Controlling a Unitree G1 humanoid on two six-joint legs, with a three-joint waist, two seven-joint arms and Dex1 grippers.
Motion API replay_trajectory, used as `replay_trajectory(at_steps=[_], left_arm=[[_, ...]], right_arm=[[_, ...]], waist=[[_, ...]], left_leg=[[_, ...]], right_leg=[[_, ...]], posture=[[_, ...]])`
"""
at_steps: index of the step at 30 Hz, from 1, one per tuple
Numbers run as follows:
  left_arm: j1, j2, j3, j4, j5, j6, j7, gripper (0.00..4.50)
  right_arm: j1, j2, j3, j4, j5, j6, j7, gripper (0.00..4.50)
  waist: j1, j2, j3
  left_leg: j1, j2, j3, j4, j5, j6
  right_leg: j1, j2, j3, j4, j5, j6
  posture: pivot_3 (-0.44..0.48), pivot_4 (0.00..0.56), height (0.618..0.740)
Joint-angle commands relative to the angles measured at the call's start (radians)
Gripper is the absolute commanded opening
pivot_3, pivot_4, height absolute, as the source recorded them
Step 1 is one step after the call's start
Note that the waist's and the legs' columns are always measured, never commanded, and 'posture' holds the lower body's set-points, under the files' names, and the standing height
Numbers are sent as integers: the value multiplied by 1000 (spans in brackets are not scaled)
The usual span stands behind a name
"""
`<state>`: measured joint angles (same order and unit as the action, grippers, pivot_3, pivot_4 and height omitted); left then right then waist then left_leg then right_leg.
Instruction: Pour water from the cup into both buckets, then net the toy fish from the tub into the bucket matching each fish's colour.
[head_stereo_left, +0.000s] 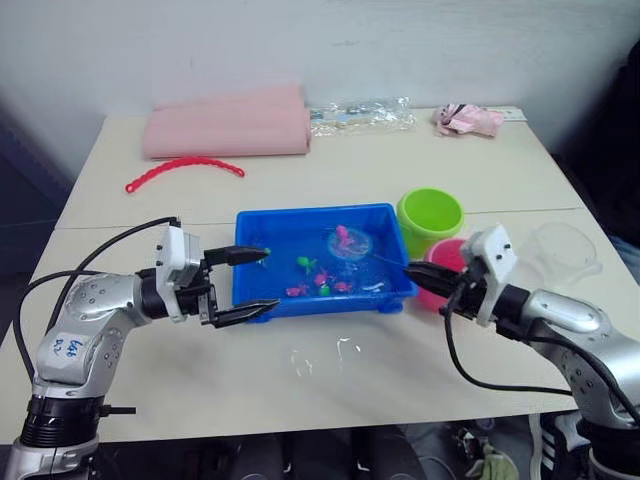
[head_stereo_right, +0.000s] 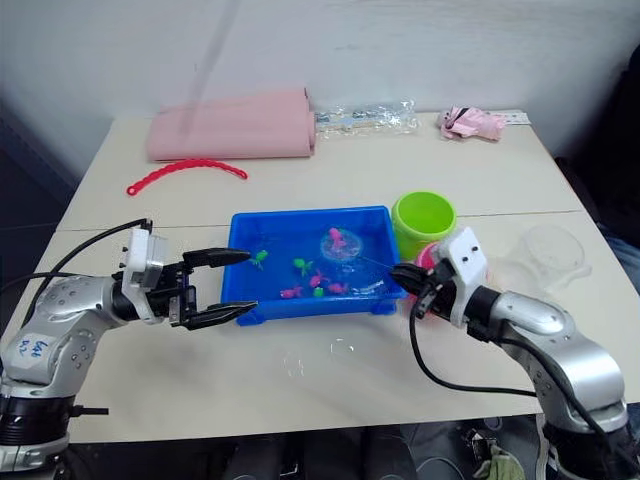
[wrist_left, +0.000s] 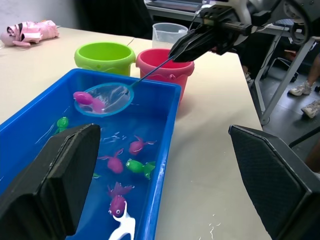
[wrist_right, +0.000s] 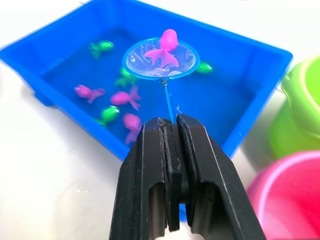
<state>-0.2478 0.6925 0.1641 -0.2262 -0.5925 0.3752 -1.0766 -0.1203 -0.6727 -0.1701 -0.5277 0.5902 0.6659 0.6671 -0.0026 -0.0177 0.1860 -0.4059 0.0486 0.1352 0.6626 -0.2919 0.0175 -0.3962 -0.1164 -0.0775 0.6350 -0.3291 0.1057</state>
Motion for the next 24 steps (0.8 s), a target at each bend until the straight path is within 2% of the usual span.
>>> replay_trajectory(at_steps=[1,8,13,22,24], left_arm=[[-28,7,30,-4,-37,6,-2,4467],[-83,-27,15,23,-54,21,7,4467],[-119,-47,-18,33,-52,20,-9,4467],[-166,-112,-97,28,-52,26,-28,4467],[-179,-129,-116,33,-50,26,-30,4467]], right_arm=[[48,-5,-43,-32,-37,-126,37,0],[177,43,-72,7,-105,-328,55,0],[275,69,-154,-19,-61,-416,89,0],[474,74,-378,-119,42,-467,118,0],[530,70,-461,-121,42,-490,138,0]], waist=[[1,0,0],[-1,0,0],[2,0,0],[6,0,0],[5,0,0]], left_leg=[[0,0,0,0,0,0],[1,0,0,0,0,0],[2,0,0,0,0,-1],[3,0,-1,1,0,-1],[3,0,-1,1,0,-1]], right_leg=[[0,0,0,0,0,0],[1,0,0,1,0,0],[1,1,0,1,0,0],[3,1,1,1,0,1],[3,2,1,1,0,1]], posture=[[0,150,740],[0,150,740],[0,150,740],[0,150,740],[0,150,740]])
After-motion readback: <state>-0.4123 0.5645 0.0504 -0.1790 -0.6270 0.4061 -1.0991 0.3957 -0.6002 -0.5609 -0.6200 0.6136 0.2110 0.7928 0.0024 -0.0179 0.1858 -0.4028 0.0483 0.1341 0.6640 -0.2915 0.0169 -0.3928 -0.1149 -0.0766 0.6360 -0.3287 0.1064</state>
